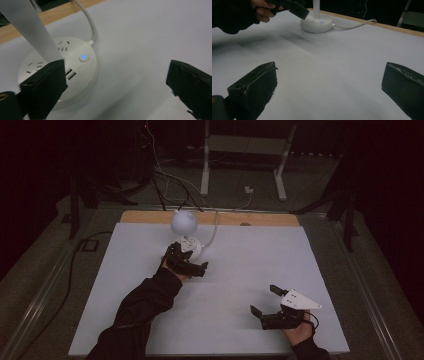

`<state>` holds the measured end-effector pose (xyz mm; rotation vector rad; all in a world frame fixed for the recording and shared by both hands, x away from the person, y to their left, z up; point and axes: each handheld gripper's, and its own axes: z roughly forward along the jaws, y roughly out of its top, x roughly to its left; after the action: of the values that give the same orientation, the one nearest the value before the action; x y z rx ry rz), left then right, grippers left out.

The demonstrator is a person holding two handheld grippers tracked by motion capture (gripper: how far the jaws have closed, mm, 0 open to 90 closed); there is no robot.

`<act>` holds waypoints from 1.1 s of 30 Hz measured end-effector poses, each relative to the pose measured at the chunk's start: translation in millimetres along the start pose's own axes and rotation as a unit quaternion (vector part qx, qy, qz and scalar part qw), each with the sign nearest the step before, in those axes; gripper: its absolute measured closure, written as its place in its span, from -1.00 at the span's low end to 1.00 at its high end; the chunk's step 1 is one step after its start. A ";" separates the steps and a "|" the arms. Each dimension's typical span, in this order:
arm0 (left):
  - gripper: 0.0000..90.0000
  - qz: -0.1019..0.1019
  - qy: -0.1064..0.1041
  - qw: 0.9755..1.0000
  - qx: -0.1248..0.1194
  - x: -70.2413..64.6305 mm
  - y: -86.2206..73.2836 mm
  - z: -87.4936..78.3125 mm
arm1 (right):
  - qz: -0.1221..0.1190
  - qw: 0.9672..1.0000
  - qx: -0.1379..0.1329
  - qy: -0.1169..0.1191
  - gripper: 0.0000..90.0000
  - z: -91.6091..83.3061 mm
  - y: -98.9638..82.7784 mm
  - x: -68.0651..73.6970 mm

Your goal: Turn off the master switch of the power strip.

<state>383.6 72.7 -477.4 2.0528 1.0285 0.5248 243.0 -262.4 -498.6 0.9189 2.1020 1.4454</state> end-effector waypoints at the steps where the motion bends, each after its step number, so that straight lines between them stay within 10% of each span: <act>1: -0.89 -0.002 0.004 1.000 -0.002 0.1 -0.2 1.4 | 0.001 1.000 0.000 0.000 -1.00 -0.1 -0.1 -0.1; 33: 0.50 -0.007 0.055 0.998 -0.017 7.2 10.8 24.0 | 0.004 1.000 -0.009 -0.001 -1.00 -2.0 0.7 -2.3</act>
<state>408.6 63.6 -483.8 2.0040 1.0898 0.6496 243.4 -265.1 -497.2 0.9214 2.0841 1.4640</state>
